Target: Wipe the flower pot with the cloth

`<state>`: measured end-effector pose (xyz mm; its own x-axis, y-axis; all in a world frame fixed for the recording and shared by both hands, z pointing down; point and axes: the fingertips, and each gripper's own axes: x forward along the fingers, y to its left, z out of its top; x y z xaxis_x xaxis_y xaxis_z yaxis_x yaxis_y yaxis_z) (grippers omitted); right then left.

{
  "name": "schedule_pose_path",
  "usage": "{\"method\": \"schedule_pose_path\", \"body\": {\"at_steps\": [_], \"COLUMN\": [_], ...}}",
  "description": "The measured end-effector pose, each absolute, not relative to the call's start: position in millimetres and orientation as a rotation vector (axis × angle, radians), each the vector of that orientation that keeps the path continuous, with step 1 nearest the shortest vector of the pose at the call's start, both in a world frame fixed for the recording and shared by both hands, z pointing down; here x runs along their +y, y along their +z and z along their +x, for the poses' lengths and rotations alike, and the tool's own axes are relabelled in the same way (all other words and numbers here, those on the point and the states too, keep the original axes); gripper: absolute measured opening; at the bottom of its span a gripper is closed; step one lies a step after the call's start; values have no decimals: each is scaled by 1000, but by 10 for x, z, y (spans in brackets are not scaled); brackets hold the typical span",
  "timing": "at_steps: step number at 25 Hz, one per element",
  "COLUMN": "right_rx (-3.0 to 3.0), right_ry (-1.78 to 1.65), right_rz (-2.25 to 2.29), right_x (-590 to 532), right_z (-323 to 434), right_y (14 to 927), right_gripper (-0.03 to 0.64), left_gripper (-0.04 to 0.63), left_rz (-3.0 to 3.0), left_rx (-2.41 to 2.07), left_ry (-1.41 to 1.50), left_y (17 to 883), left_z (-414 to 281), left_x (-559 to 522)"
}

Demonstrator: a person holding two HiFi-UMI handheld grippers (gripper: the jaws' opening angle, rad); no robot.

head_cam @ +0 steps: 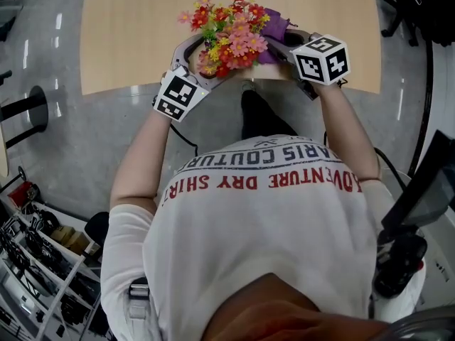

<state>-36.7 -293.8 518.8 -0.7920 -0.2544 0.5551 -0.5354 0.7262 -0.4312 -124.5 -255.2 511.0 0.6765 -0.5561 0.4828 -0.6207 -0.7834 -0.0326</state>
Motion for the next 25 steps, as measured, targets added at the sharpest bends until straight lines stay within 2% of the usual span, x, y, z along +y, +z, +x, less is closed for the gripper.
{"method": "schedule_pose_path", "body": {"at_steps": [6,11,19,25], "right_rx": [-2491,-2509,-2516,-2516], "right_ry": [806,810,818,828], "right_rz": [637,668,699,725], "right_x": [-2624,-2362,-1995,-1958], "right_z": [-176,-61,103,209], "right_y": [5085,5006,4966,4946], "right_gripper": [44,44,44,44], "left_gripper": [443,489,491,489], "left_rz": [2615,2418,2224,2129], "left_rx": [-1217,-1461,-1727,-1835], "left_ry": [612,468,434,526], "left_y": [5089,4993,5101,5196], "left_z": [-1255,-1224,-1180,-1187], "left_x": [-2361,-2278,-2263,-2376]}}
